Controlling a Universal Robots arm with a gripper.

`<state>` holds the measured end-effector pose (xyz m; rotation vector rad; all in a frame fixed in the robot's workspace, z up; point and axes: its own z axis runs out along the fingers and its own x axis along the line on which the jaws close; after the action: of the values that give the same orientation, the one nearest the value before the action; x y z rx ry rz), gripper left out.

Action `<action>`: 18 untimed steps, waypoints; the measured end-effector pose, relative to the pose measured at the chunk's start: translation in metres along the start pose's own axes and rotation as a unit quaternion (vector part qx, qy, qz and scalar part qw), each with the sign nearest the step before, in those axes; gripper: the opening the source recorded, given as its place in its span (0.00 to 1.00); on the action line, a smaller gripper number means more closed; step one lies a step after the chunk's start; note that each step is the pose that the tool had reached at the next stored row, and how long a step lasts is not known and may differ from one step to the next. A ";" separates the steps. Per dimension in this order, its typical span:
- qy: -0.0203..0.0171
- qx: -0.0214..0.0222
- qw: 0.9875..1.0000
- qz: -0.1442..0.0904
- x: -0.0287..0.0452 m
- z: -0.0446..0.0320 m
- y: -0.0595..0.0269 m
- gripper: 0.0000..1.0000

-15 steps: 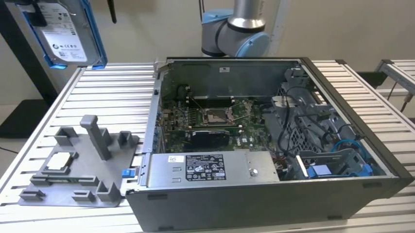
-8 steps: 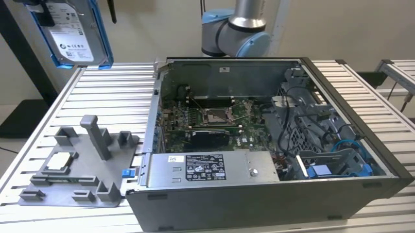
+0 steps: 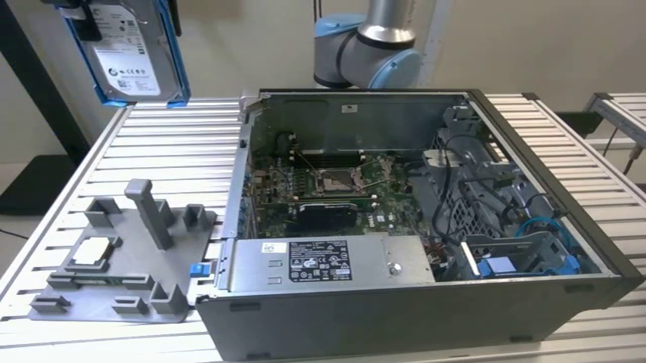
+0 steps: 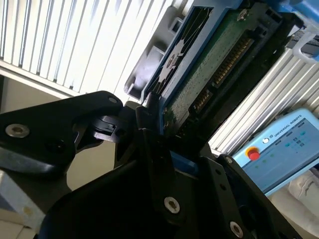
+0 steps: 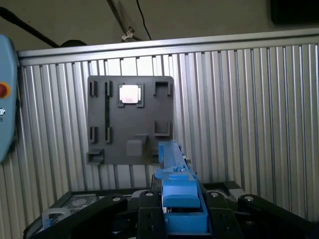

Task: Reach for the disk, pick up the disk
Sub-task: 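Pick up the disk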

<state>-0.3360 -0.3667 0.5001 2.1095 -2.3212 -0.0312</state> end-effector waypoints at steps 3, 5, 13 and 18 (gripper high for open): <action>0.000 0.000 1.000 0.000 -0.0006 -0.0001 -0.0068 0.00; 0.000 0.000 1.000 0.000 -0.0011 -0.0002 -0.0114 0.00; 0.000 0.000 1.000 0.000 -0.0035 -0.0006 -0.0362 0.00; 0.000 0.000 1.000 0.000 -0.0047 -0.0008 -0.0491 0.00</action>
<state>-0.2866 -0.3667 0.5000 2.1094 -2.3210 -0.0316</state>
